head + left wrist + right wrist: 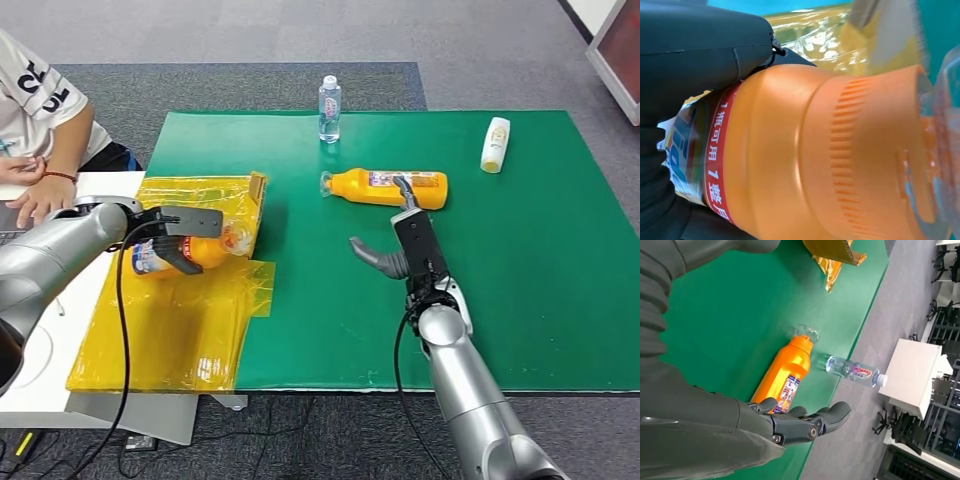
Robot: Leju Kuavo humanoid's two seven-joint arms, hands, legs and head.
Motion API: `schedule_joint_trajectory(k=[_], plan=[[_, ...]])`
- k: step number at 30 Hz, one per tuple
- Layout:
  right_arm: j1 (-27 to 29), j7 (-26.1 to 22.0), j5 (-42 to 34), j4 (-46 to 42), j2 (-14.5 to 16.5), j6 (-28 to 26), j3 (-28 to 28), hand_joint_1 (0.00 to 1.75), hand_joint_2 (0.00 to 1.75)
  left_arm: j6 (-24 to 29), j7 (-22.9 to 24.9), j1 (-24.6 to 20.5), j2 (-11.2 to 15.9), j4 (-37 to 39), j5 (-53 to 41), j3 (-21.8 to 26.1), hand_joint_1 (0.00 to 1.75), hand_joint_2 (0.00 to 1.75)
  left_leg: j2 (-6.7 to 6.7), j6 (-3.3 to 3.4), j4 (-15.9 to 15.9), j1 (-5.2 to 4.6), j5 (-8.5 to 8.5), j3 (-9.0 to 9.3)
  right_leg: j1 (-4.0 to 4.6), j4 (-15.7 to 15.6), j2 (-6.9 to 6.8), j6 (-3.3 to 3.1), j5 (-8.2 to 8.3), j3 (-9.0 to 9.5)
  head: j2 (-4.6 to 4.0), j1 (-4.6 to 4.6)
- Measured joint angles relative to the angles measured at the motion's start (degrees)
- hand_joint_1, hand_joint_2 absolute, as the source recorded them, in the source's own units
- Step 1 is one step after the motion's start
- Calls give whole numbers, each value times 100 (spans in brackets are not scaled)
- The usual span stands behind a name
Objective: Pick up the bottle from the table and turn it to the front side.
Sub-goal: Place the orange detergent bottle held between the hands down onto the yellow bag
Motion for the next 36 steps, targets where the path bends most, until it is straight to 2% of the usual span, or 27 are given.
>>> schedule_joint_trajectory(k=[10, 18, 22, 36], plan=[[-3, -42, -173, 79, -99, -113, 62, 0, 175, -250, -637, -2, -47, 15, 219, 304, 175, 175, -1, 0, 0, 0, -1, -1, 0, 0, 0, 0, -2, 2, 0, 1], [-28, -51, -258, 101, -131, -172, 167, 0, 175, -286, -811, -4, 33, 16, 255, 517, 175, 175, -1, 0, 0, 0, 0, 0, 1, 1, 0, 0, -1, 2, 0, 1], [-49, -52, -291, 132, -136, -178, 226, 0, 175, -324, -857, -4, 80, 17, 247, 583, 1, 175, -1, 0, 0, 0, 0, 0, 1, 2, 0, 0, -2, 2, 0, 1], [-196, -52, -390, 176, -143, -264, 368, 0, 175, -183, -858, -107, 180, 17, 110, 734, 0, 175, -2, 0, 0, 0, 1, 2, 1, 3, -1, 0, -2, 5, 0, 1]])
